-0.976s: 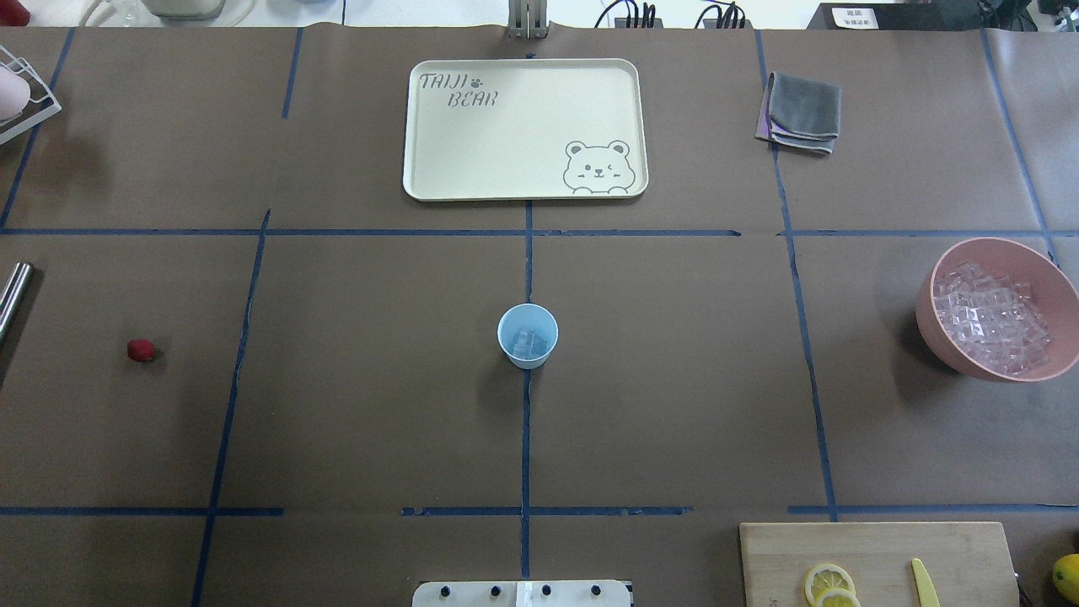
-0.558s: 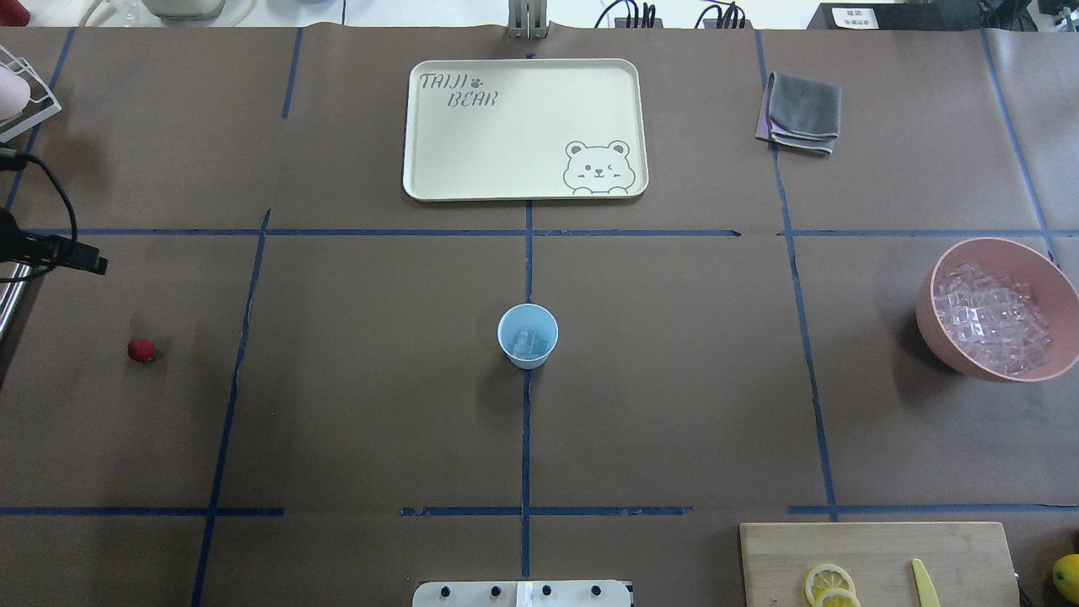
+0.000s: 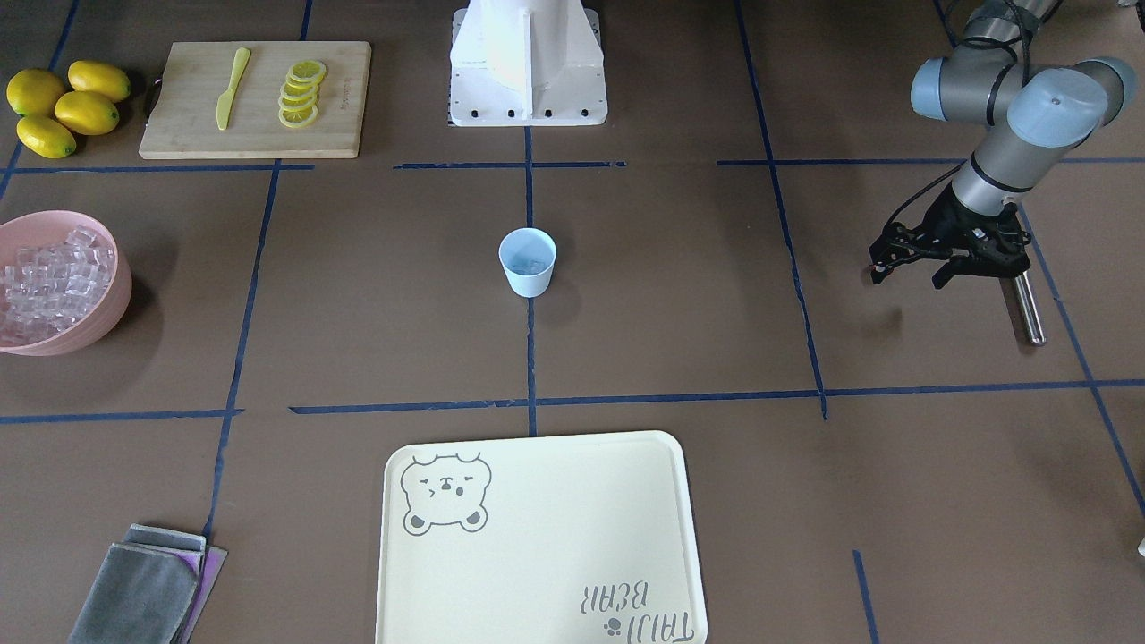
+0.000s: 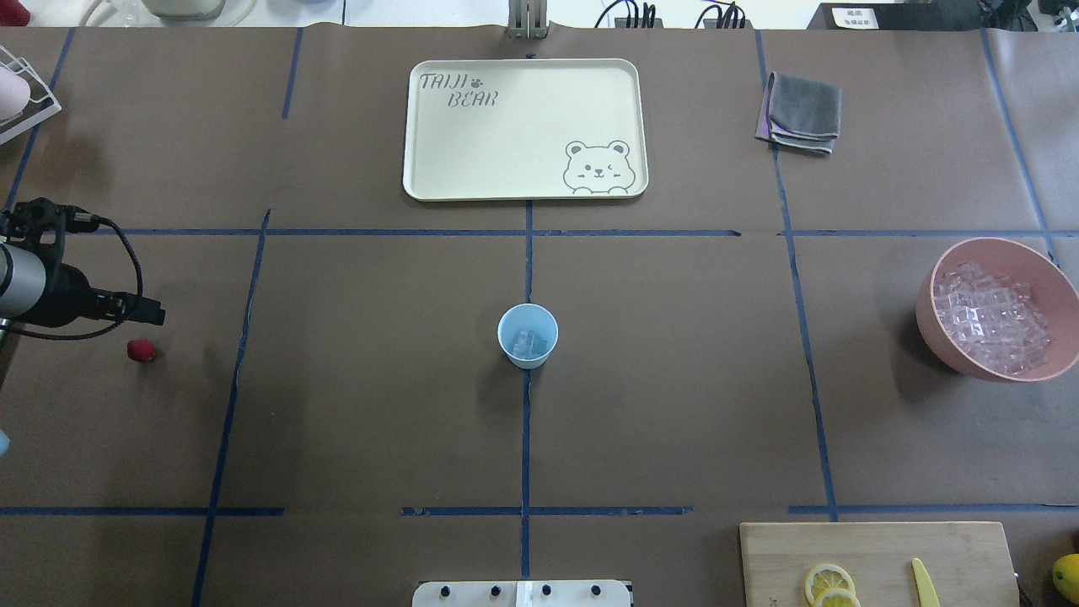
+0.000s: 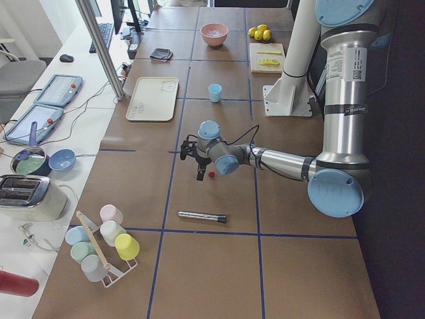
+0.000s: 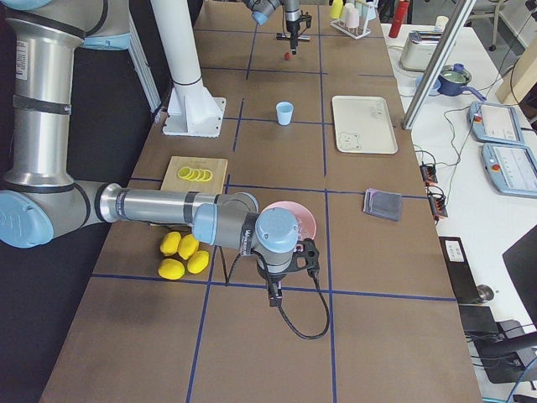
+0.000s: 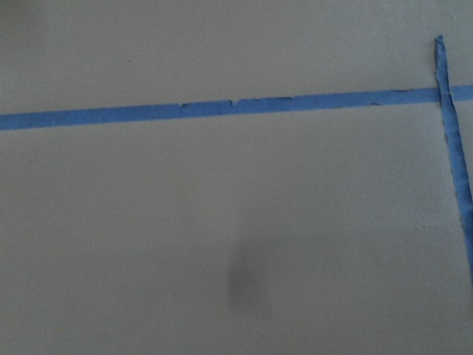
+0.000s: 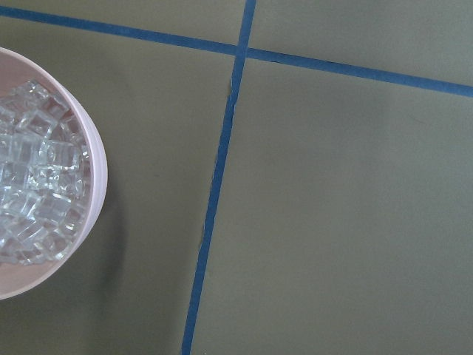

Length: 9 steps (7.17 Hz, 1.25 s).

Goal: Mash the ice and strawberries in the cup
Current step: 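Move the left gripper down to the red strawberry and grasp it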

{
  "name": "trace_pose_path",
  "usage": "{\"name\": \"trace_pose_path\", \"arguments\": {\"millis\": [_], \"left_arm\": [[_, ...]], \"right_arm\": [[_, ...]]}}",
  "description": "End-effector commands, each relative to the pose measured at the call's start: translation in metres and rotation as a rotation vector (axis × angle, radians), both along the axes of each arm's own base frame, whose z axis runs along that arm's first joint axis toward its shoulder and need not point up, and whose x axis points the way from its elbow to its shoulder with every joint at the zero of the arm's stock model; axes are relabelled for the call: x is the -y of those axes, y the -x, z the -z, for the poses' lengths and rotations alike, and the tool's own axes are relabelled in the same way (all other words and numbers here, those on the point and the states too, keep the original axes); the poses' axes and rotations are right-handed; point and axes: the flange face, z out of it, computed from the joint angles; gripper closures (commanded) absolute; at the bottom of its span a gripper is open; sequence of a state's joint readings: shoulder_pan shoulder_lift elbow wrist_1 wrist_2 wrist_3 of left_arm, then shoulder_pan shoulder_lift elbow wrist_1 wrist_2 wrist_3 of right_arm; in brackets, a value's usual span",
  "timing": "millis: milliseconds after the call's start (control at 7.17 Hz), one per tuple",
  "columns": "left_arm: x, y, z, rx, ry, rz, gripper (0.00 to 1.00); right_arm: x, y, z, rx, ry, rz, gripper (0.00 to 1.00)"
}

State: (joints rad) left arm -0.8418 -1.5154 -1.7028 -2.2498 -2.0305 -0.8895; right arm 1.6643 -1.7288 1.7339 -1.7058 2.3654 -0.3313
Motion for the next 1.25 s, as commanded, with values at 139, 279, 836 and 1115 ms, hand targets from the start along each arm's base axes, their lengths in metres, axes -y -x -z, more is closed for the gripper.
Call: {"name": "trace_pose_path", "arguments": {"millis": [139, 279, 836, 1115], "left_arm": [[-0.0144, -0.0089, -0.007, 0.015, 0.007, -0.024, 0.0], [-0.0177, -0.0141, -0.0096, 0.019, 0.013, -0.035, 0.0], [-0.0184, -0.0153, -0.0111, 0.024, 0.014, -0.039, 0.92], [-0.0185, -0.0163, -0.0071, 0.019, 0.009, -0.041, 0.96]], "right_arm": [[-0.0002, 0.0, -0.001, 0.0, 0.002, 0.0, 0.0], [-0.0002, 0.0, -0.001, 0.0, 0.002, 0.0, 0.01], [-0.0002, 0.0, -0.001, 0.0, 0.002, 0.0, 0.01], [-0.0002, 0.0, -0.001, 0.0, 0.002, 0.0, 0.01]]}}
